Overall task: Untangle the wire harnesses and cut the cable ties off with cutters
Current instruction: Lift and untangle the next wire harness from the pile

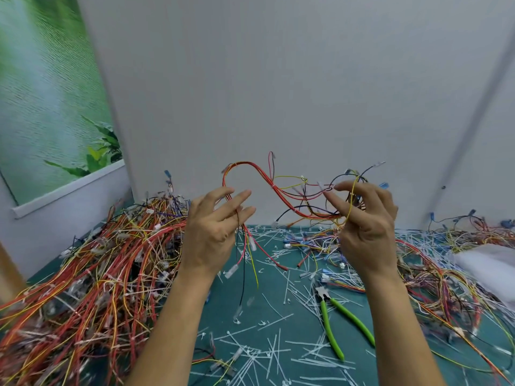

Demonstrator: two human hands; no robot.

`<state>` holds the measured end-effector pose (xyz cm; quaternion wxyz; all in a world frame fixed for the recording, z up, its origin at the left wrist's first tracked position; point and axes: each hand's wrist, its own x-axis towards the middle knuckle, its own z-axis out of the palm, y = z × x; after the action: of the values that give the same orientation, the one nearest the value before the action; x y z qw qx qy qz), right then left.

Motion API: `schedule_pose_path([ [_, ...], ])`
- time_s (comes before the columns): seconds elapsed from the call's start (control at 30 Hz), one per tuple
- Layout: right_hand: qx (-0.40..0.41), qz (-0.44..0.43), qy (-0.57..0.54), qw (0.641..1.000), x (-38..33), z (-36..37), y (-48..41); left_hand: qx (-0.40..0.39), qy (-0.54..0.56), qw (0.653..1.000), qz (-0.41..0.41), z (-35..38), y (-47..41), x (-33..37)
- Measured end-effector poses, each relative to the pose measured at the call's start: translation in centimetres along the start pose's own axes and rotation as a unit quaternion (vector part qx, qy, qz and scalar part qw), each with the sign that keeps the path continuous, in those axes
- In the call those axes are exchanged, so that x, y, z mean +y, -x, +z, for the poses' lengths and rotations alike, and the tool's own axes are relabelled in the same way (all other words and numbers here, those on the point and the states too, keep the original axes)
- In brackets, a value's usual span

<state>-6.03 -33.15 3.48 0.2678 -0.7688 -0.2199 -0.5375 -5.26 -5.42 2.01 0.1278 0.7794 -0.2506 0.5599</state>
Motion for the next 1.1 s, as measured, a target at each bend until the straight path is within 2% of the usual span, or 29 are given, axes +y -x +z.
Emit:
schedule_pose_path([
  [0.13, 0.021, 0.016, 0.008, 1.000, -0.5, 0.1, 0.0, 0.009, 0.015, 1.000, -0.014, 0.0, -0.3, 0.0],
  [0.2, 0.019, 0.044, -0.016, 0.999, -0.8, 0.1, -0.1, 0.007, 0.096, 0.994, -0.058, -0.2, -0.5, 0.3],
  [0.23, 0.019, 0.076, -0.051, 0.996, -1.0, 0.1, -0.2, 0.003, 0.167, 0.979, -0.115, -0.4, -0.5, 0.6],
  [0.3, 0.026, 0.194, -0.168, 0.966, -1.3, 0.1, -0.4, -0.015, 0.308, 0.914, -0.263, -0.8, -0.8, 1.2],
  [0.33, 0.032, 0.277, -0.243, 0.929, -1.3, 0.0, -0.7, -0.017, 0.359, 0.875, -0.323, -0.8, -1.0, 1.2],
  [0.37, 0.036, 0.364, -0.321, 0.874, -1.1, -0.3, -1.0, -0.013, 0.395, 0.842, -0.368, -0.8, -1.1, 1.1],
  [0.43, 0.019, 0.485, -0.463, 0.742, -0.5, -0.8, -1.5, 0.014, 0.463, 0.768, -0.442, -1.1, -1.3, 0.7],
  [0.5, -0.008, 0.524, -0.574, 0.629, 0.0, -1.3, -1.8, 0.035, 0.519, 0.695, -0.496, -1.5, -1.6, 0.5],
  [0.53, -0.011, 0.533, -0.623, 0.572, 0.2, -1.5, -1.8, 0.039, 0.537, 0.672, -0.509, -1.5, -1.6, 0.6],
  [0.6, -0.013, 0.548, -0.694, 0.467, 0.4, -1.7, -1.6, 0.046, 0.555, 0.644, -0.525, -1.6, -1.7, 0.8],
  [0.63, -0.015, 0.552, -0.715, 0.429, 0.4, -1.7, -1.5, 0.053, 0.561, 0.631, -0.533, -1.6, -1.8, 0.8],
  [0.67, -0.015, 0.553, -0.731, 0.400, 0.4, -1.7, -1.5, 0.058, 0.568, 0.618, -0.540, -1.6, -1.8, 0.8],
  [0.77, 0.011, 0.544, -0.765, 0.344, 0.3, -1.7, -1.5, 0.054, 0.590, 0.589, -0.550, -1.8, -1.9, 0.8],
  [0.87, 0.036, 0.528, -0.810, 0.253, 0.7, -1.9, -1.3, 0.050, 0.616, 0.564, -0.547, -2.0, -2.0, 0.5],
  [0.93, 0.050, 0.512, -0.832, 0.206, 0.9, -2.1, -1.0, 0.051, 0.637, 0.545, -0.543, -2.2, -2.1, 0.5],
  [0.97, 0.060, 0.506, -0.838, 0.197, 0.9, -2.2, -0.9, 0.050, 0.648, 0.535, -0.540, -2.2, -2.1, 0.6],
  [1.03, 0.074, 0.508, -0.835, 0.199, 1.3, -2.1, -0.8, 0.045, 0.670, 0.512, -0.536, -2.3, -2.3, 0.7],
  [1.07, 0.066, 0.520, -0.824, 0.215, 1.3, -2.0, -0.8, 0.043, 0.681, 0.498, -0.535, -2.3, -2.3, 0.8],
  [1.1, 0.044, 0.535, -0.806, 0.250, 1.1, -1.9, -0.9, 0.041, 0.693, 0.480, -0.535, -2.3, -2.4, 0.9],
])
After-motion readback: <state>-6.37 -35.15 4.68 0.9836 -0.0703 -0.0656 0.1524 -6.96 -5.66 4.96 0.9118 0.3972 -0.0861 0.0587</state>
